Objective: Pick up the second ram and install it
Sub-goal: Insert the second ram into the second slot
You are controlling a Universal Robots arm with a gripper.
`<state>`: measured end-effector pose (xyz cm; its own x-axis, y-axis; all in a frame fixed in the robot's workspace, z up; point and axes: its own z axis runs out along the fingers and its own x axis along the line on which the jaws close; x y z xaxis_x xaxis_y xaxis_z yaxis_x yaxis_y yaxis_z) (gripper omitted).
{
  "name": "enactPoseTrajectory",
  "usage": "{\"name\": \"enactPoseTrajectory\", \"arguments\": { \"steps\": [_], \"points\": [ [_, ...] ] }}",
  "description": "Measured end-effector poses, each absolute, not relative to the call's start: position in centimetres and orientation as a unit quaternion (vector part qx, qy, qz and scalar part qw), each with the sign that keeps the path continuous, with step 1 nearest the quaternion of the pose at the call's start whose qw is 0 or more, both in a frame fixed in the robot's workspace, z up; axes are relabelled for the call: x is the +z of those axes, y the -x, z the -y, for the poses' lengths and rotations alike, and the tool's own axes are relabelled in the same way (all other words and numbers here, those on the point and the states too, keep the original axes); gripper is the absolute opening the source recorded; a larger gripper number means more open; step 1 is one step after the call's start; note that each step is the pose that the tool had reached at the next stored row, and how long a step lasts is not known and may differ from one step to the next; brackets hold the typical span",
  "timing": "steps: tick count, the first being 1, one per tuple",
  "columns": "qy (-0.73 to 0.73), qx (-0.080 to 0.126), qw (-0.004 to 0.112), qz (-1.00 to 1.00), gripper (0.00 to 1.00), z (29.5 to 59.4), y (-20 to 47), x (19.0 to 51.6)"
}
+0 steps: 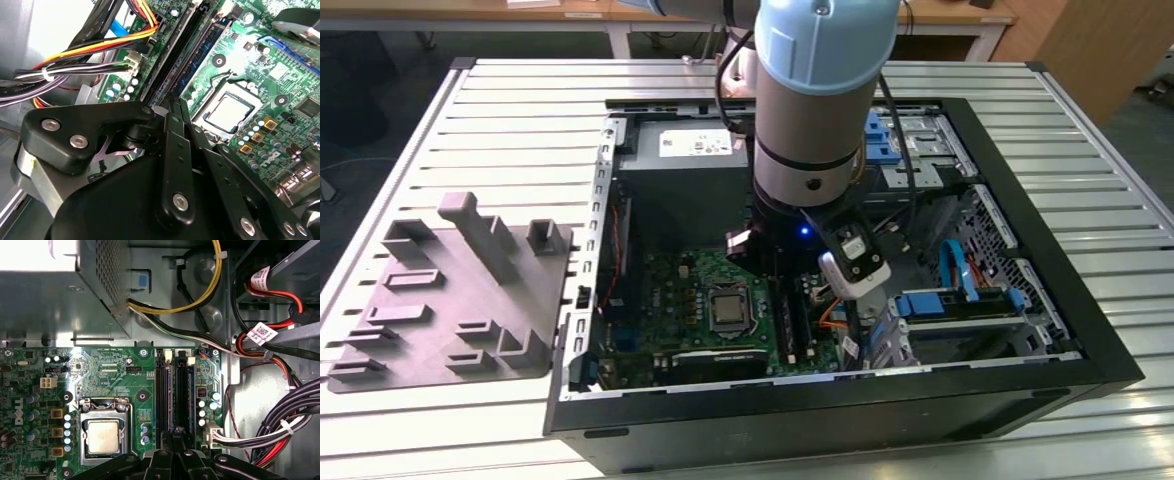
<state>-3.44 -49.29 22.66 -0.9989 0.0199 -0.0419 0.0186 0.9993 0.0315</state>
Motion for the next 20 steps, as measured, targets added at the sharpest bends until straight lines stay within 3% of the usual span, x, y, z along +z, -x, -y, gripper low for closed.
{"name": "enactPoseTrajectory", "arguments": {
  "steps": [20],
  "points": [
    [-0.006,0.016,0.021,-1.000,0.11,49.29,3.55,22.41]
  ]
}}
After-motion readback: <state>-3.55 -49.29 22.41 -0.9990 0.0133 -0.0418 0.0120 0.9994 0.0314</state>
